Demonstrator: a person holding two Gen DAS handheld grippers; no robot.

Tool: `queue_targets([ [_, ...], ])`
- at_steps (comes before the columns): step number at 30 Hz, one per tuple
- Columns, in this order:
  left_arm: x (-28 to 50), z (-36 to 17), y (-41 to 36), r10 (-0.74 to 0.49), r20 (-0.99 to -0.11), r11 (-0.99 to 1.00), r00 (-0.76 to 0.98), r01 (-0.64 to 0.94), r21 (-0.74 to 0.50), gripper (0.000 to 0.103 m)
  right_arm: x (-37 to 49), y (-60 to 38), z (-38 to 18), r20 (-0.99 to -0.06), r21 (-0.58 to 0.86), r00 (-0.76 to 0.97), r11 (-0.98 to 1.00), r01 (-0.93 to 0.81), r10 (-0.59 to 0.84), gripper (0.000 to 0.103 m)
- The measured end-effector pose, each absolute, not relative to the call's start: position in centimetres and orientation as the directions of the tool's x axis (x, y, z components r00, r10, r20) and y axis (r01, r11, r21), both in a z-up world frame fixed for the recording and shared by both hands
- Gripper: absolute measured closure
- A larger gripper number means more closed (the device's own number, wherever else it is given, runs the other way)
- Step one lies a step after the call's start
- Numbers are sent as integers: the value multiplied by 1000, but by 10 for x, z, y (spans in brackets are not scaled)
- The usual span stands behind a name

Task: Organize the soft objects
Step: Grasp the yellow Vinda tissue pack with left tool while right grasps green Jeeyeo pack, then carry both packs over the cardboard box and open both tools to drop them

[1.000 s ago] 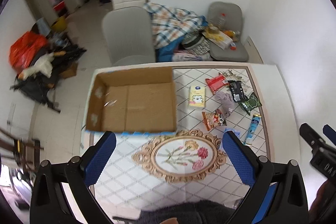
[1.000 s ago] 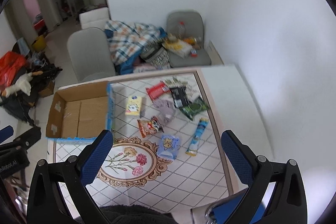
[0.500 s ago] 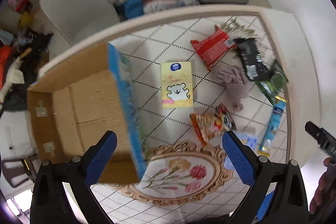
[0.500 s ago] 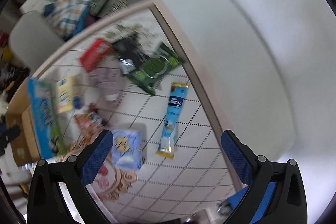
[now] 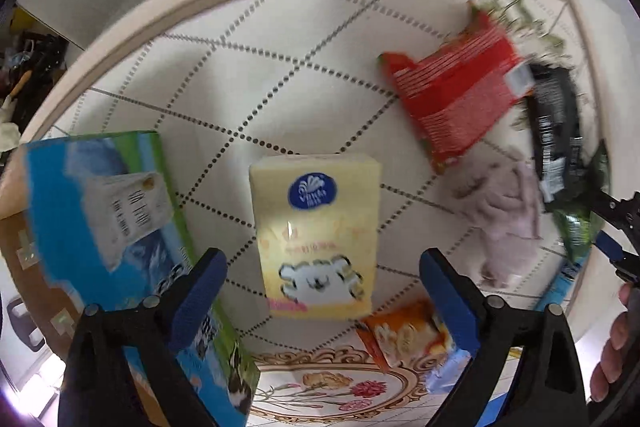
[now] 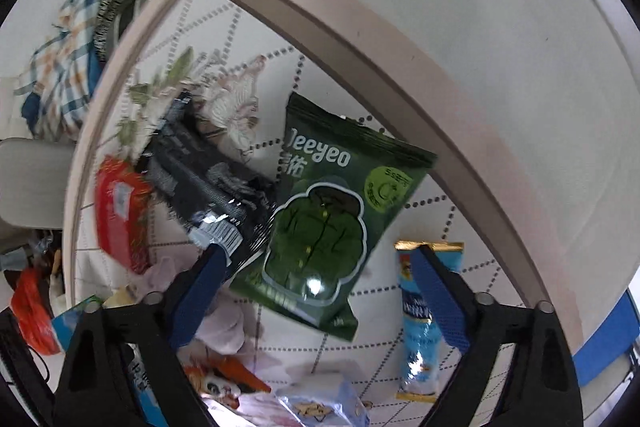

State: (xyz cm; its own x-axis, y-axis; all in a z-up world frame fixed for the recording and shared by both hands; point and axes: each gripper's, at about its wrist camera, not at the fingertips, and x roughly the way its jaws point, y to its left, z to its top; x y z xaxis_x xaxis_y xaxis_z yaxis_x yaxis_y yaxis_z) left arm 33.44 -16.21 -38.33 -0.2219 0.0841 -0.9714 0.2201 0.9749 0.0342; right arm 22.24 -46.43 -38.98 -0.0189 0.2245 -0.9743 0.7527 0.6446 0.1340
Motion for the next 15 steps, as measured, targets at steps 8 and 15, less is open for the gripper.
queue_targets([
  [8, 322, -410, -159, 103, -961, 965, -258, 262, 33, 42, 221, -462, -408, -971, 137, -27, 641, 755, 239, 63],
  [15, 305, -358, -158, 34, -985, 971, -169, 240, -8, 42, 207, -441, -376, -973, 175, 16, 695, 697, 229, 68],
])
